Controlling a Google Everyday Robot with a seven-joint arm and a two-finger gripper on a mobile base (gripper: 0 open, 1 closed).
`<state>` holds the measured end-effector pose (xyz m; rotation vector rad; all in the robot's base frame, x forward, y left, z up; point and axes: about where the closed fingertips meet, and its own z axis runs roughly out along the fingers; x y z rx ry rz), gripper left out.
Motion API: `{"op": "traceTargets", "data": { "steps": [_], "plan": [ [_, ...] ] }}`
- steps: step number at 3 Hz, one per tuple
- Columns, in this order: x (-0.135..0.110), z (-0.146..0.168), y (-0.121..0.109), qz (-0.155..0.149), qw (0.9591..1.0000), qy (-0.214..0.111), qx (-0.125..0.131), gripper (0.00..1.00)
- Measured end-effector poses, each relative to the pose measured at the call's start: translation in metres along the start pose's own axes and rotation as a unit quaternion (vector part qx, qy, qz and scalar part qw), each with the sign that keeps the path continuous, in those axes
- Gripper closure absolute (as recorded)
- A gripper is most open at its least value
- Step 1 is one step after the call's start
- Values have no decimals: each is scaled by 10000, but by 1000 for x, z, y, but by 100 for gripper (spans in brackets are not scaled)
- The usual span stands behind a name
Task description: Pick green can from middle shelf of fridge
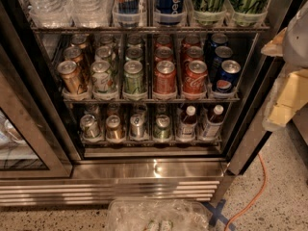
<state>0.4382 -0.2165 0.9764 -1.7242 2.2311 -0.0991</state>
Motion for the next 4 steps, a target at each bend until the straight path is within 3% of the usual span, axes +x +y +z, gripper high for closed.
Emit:
{"op": "traceTargets", "data": {
  "steps": [1,2,3,4],
  "plan": [
    [0,0,0,1,10000,-4,0,0],
    [-19,16,7,55,9997,-254,-23,0],
    [-46,61,31,501,9942,-887,-337,0],
    [-87,94,59,882,9796,-1714,-575,0]
  ]
}}
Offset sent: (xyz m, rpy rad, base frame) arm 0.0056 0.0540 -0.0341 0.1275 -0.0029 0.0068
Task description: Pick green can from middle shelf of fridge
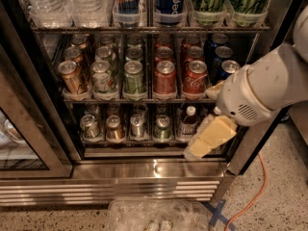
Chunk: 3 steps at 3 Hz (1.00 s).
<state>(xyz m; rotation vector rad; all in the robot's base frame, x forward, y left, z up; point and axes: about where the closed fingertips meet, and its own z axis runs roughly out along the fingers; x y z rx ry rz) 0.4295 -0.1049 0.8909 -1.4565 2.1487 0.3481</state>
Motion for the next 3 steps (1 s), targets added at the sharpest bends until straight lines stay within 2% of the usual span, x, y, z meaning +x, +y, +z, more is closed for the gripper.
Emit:
{"op": "traceTargets", "data": {
  "steps": [1,2,3],
  "plan": [
    [-21,5,-4,139,9989,-425,135,0],
    [-21,4,-4,129,9990,-413,146,0],
    [-40,24,5,216,9967,-763,167,0]
  ]
}}
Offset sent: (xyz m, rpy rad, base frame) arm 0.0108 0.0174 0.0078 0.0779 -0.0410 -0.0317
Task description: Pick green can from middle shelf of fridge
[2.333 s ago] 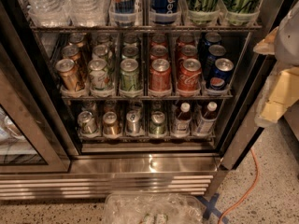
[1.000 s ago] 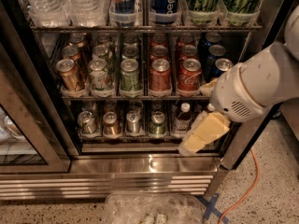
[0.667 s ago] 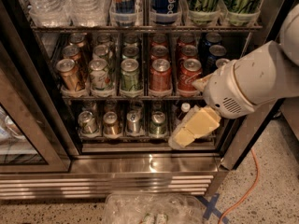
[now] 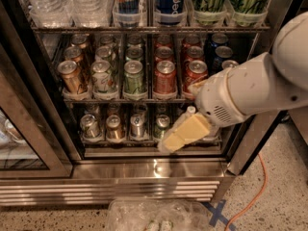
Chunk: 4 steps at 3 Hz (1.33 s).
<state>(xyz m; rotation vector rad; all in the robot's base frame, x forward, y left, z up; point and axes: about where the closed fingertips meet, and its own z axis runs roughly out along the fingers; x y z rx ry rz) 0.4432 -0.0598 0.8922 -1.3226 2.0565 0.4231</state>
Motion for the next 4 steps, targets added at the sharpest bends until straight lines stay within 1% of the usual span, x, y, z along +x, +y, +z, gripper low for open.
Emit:
{"op": "traceTargets", "data": {
  "steps": [1,2,3,4],
  "plan": [
    [-21,48,40,669,9960,-546,-210,0],
    [-29,78,64,1404,9862,-871,-82,0],
    [-41,100,76,1895,9758,-1046,298,0],
    [-52,97,58,2148,9653,-1317,683,0]
  ]
}}
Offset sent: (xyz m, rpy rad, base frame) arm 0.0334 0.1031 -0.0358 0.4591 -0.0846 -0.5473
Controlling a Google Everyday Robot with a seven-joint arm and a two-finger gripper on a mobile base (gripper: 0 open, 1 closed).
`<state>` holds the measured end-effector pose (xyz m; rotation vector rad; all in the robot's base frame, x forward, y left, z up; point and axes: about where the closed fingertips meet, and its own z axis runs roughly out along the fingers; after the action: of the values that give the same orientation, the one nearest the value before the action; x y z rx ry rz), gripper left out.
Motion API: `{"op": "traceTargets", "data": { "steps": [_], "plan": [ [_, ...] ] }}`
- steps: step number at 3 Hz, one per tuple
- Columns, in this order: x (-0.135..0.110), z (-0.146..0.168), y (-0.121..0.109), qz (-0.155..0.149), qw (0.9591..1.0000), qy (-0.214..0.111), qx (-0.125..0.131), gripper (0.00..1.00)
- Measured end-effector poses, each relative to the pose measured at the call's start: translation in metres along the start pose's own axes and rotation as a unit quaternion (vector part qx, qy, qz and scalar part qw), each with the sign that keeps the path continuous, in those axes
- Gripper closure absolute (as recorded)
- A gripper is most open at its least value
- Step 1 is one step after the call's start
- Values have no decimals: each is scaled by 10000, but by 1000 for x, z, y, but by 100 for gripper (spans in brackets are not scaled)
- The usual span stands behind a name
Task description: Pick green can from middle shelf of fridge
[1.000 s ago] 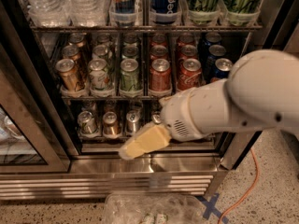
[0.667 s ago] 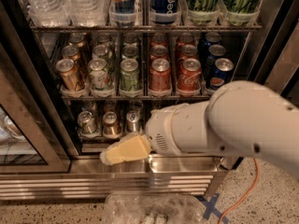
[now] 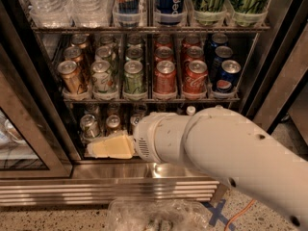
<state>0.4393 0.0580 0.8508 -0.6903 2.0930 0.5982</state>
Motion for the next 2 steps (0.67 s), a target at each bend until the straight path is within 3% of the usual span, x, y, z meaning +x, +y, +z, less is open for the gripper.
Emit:
{"op": "traceTargets", "data": {
  "steps": [2],
  "plan": [
    [-2,12,-5,167,9997,-191,51,0]
  ]
}}
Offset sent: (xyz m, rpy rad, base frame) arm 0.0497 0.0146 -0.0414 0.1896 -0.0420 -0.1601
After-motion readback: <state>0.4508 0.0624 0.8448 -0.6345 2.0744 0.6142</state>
